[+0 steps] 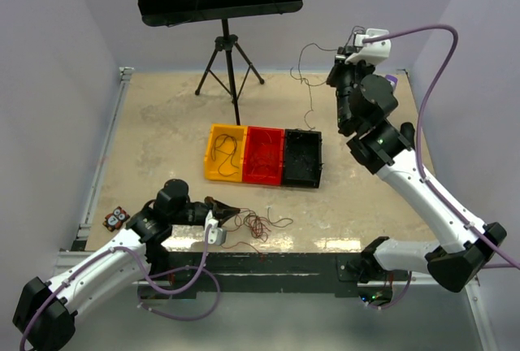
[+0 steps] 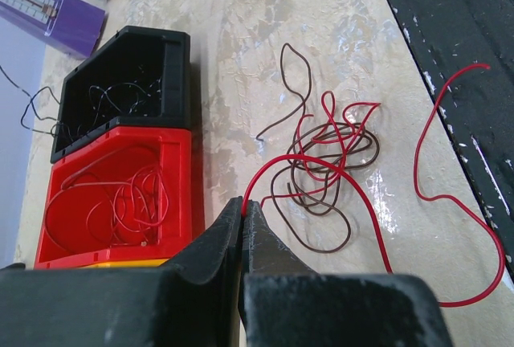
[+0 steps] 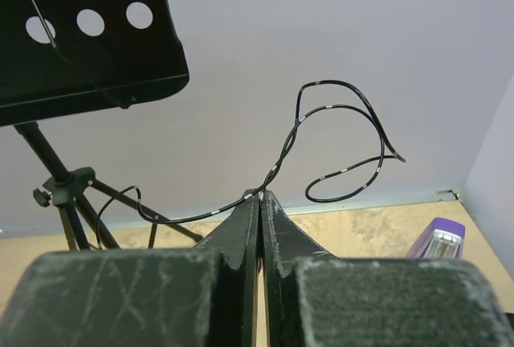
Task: Untangle the cables
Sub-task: Place the cable in the bin.
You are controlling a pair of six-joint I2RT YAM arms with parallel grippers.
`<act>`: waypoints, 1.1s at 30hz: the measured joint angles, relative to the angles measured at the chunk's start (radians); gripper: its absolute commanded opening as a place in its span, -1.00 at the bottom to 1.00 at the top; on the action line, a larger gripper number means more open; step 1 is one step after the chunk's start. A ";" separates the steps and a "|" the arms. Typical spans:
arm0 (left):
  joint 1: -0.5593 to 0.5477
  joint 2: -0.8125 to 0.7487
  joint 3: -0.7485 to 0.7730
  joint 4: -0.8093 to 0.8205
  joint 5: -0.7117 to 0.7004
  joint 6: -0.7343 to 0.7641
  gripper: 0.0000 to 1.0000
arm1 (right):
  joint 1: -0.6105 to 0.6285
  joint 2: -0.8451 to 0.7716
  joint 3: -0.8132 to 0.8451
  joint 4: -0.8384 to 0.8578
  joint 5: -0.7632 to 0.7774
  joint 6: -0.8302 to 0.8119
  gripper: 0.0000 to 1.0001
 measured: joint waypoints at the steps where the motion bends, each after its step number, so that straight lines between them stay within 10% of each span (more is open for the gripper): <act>1: 0.000 0.000 0.000 0.000 0.000 0.000 -1.00 | -0.001 0.000 -0.006 0.005 0.000 0.000 -1.00; 33: 0.010 0.012 0.013 -0.030 -0.001 0.026 -1.00 | -0.053 -0.063 -0.070 0.028 -0.005 -0.011 -1.00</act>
